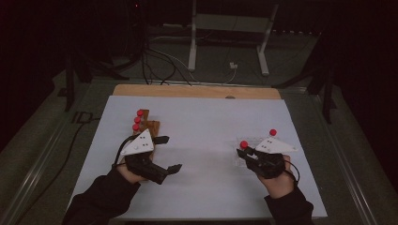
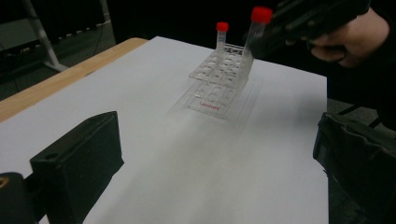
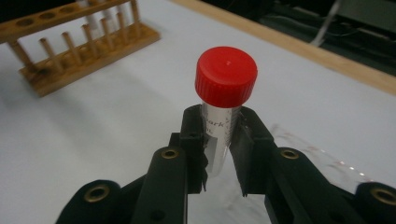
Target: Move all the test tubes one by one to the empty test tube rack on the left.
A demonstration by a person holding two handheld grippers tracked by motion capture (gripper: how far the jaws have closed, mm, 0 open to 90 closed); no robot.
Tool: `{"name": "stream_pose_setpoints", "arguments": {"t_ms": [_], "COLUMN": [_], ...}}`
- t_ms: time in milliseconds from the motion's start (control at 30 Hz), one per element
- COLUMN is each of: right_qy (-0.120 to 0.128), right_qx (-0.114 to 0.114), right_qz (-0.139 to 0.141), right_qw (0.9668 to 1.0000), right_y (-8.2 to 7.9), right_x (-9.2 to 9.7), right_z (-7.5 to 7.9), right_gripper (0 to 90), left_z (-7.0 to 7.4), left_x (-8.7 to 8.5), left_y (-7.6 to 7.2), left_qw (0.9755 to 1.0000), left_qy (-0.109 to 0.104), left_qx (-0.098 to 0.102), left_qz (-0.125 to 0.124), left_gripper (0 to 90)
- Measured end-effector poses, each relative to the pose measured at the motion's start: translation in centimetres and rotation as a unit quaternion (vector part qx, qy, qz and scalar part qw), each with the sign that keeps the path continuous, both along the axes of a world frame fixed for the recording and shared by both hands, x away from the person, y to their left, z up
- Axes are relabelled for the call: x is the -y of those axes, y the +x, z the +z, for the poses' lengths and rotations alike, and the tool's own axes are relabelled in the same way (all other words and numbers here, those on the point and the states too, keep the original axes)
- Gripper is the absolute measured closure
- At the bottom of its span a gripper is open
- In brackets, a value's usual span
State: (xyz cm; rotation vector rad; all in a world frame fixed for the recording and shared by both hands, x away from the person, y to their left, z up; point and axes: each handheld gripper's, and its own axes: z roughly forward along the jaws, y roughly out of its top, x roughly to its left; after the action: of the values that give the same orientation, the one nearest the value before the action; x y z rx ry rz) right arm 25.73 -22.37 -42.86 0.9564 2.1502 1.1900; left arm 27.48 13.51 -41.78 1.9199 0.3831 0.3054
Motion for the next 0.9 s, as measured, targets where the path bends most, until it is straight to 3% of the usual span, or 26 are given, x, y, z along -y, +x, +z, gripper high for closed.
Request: {"name": "stream_pose_setpoints", "arguments": {"t_ms": [333, 667, 900], "right_qy": [-0.015, -0.020, -0.023], "right_qx": [-0.018, -0.027, -0.032], "right_qz": [0.042, 0.064, 0.077], "right_qw": [0.9988, 0.9974, 0.9963], "right_y": [0.0, -0.3, -0.4], "right_x": [-2.6, -4.0, -4.7], "right_z": [-1.2, -1.8, -2.1], "right_gripper": [75.3, 75.3, 75.2], "left_z": [0.4, 0.4, 0.0], "left_x": [1.9, 4.1, 5.5], "left_y": [0.2, 0.3, 0.6], "left_qw": [0.9997, 0.9986, 0.9972], "left_qy": [-0.001, -0.001, -0.008], "left_qx": [0.001, 0.002, 0.005], "left_qz": [-0.025, -0.053, -0.075], "left_gripper": [2.4, 6.5, 18.4]}}
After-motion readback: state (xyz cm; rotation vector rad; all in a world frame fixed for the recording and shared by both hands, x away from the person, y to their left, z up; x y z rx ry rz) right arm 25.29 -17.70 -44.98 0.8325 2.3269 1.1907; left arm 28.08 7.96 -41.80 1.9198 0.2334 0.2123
